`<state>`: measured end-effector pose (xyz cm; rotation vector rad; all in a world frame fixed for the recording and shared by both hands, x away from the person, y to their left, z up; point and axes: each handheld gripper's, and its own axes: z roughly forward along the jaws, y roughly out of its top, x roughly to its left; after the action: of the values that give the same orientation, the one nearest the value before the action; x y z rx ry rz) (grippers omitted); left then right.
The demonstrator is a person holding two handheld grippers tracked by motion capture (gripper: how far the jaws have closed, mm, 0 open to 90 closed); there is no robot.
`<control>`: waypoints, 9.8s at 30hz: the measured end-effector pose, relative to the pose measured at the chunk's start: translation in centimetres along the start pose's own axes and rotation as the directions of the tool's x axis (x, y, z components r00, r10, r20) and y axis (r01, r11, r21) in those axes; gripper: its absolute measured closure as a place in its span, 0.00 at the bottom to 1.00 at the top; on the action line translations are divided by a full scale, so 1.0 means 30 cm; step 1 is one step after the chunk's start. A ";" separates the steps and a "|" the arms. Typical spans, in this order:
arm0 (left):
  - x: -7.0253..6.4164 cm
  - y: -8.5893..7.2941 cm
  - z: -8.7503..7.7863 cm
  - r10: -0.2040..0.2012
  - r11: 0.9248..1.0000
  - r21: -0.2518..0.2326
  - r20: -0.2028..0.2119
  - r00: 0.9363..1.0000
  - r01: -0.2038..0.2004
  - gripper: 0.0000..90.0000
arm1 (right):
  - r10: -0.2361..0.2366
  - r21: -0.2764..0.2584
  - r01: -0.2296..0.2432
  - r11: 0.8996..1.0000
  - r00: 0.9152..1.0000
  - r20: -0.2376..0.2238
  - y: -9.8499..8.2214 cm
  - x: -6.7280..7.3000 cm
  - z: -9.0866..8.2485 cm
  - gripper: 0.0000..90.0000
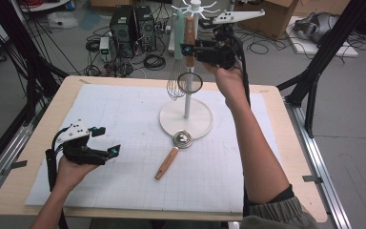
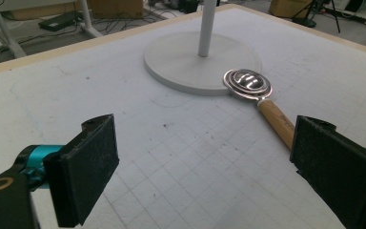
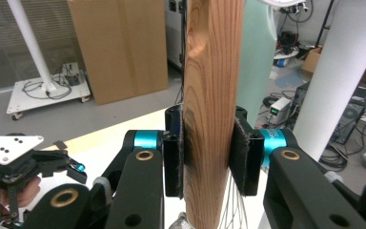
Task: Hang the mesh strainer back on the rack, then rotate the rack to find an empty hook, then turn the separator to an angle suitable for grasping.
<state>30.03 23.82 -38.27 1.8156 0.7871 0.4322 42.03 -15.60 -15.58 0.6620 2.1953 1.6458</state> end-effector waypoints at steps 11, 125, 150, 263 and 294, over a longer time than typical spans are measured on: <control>0.004 0.001 -0.007 0.000 1.000 -0.007 -0.009 1.000 0.000 0.10 | 0.013 0.017 -0.013 1.000 1.000 0.027 0.007 -0.018 0.015 0.78; 0.030 -0.011 -0.041 -0.023 1.000 -0.012 -0.020 1.000 0.023 0.13 | -0.014 -0.031 0.014 0.999 0.999 -0.030 0.134 -0.107 -0.137 1.00; 0.029 -0.008 -0.043 -0.020 1.000 -0.016 -0.018 1.000 0.019 0.13 | -0.039 -0.024 0.038 0.999 0.998 -0.039 0.145 -0.058 -0.083 1.00; -0.031 -0.015 0.035 -0.004 0.999 0.032 0.019 1.000 0.003 0.24 | 0.126 0.057 -0.131 0.990 0.989 0.072 -0.769 0.104 -0.179 0.22; -0.253 -0.064 0.226 0.068 0.989 0.109 0.277 0.958 -0.101 0.83 | 0.150 0.137 -0.160 0.978 0.986 0.078 -0.915 0.124 -0.143 0.23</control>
<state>28.23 14.34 -42.02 1.9765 0.5556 0.1843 31.96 -23.38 -40.58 0.9361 2.2785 1.5232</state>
